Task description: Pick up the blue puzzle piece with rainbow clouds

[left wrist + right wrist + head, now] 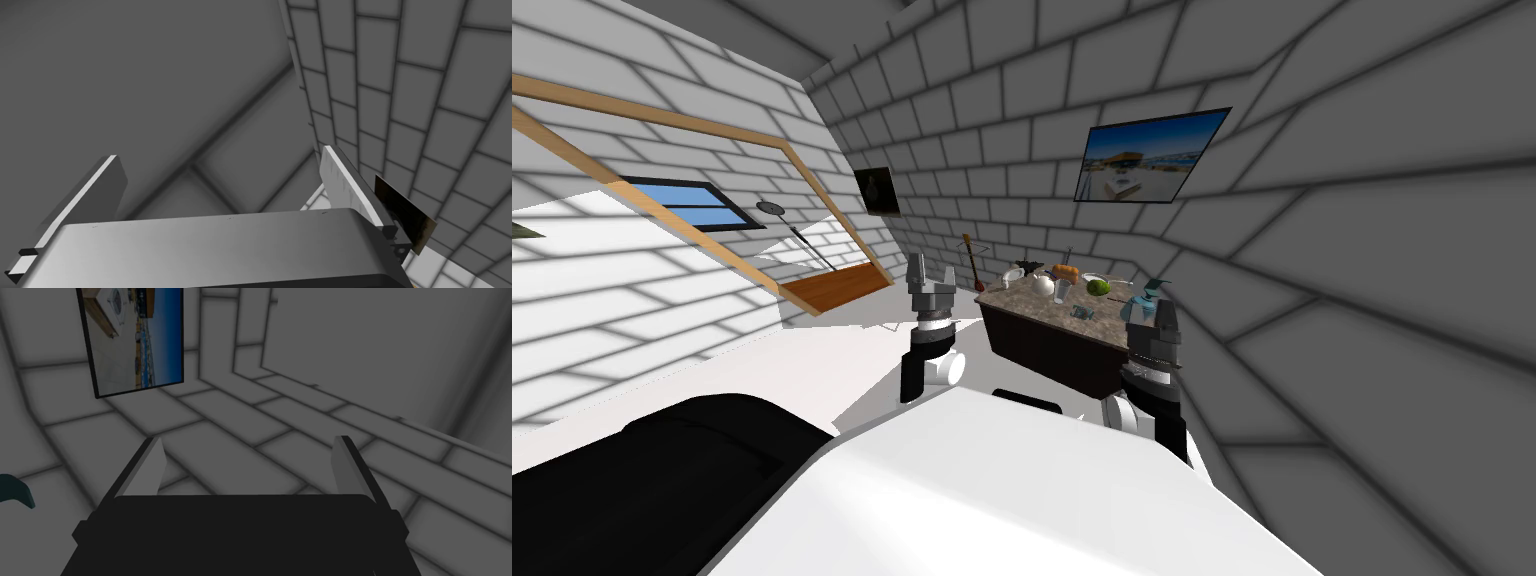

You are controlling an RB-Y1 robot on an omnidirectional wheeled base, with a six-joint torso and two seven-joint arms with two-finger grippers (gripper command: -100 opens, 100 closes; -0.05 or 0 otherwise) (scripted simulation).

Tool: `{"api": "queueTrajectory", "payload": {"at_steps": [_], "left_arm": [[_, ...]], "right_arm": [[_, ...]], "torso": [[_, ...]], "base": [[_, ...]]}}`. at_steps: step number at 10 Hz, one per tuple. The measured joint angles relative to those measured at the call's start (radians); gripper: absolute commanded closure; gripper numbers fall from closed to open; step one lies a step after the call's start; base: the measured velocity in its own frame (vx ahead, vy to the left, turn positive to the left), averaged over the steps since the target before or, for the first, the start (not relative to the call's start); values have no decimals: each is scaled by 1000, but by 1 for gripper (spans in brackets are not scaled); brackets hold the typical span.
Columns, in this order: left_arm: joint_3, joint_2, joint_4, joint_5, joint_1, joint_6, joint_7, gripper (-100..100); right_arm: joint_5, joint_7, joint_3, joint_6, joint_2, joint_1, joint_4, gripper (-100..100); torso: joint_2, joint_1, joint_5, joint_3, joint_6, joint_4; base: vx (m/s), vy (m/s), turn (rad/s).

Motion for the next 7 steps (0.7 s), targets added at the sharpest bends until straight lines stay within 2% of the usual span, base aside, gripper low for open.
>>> {"api": "queueTrajectory", "payload": {"at_steps": [7], "left_arm": [[0, 0, 0, 0, 0, 0, 0, 0]], "right_arm": [[38, 16, 8, -16, -185, 3, 105, -100]], "torso": [[1, 0, 0, 0, 0, 0]], "base": [[-14, 6, 17]]}}
